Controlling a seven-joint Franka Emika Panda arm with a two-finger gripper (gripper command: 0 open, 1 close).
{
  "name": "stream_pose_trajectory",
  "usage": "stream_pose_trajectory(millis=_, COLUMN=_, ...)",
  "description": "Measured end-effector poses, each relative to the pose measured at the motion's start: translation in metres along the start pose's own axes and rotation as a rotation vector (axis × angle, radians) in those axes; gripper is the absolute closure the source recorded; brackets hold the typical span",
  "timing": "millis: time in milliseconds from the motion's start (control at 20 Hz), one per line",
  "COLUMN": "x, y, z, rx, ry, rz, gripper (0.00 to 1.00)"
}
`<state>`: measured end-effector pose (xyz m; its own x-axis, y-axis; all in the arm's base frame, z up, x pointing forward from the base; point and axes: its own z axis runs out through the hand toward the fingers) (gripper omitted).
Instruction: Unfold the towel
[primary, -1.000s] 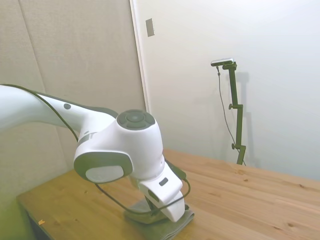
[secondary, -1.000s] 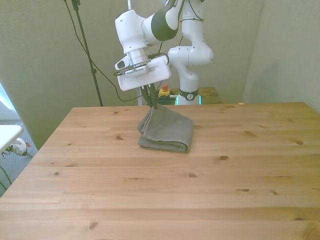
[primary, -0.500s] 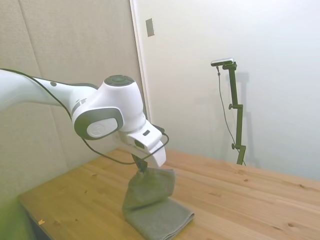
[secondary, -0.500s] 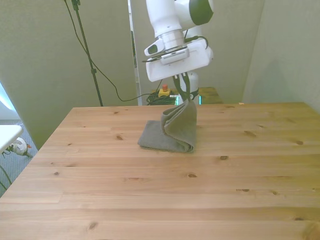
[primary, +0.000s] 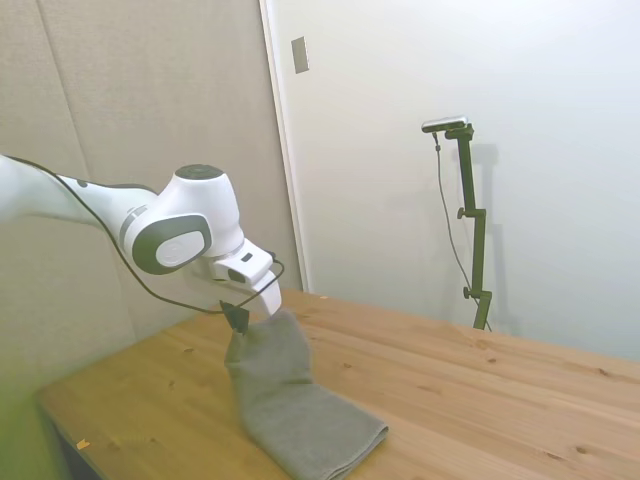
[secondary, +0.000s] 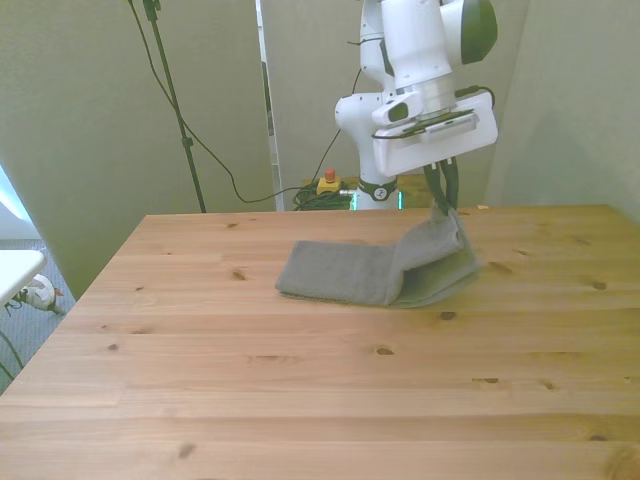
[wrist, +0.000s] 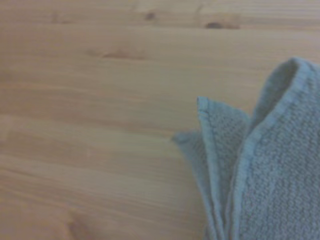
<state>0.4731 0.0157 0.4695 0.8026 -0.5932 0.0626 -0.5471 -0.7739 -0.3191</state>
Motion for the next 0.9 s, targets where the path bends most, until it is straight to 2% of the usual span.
stream_pose_trajectory(millis=150, x=-0.027, y=-0.005, z=0.013, rx=-0.033, ry=0.01, rz=-0.045, gripper=0.0)
stream_pose_trajectory(millis=300, x=-0.034, y=0.003, z=0.022, rx=-0.059, ry=0.022, rz=-0.06, gripper=0.0)
stream_pose_trajectory(millis=500, x=-0.037, y=0.011, z=0.034, rx=-0.077, ry=0.012, rz=-0.057, gripper=0.0)
stream_pose_trajectory(millis=800, x=-0.038, y=0.011, z=0.032, rx=-0.076, ry=0.016, rz=-0.057, gripper=0.0)
stream_pose_trajectory(millis=900, x=-0.04, y=0.015, z=0.03, rx=-0.13, ry=0.039, rz=-0.008, gripper=0.0)
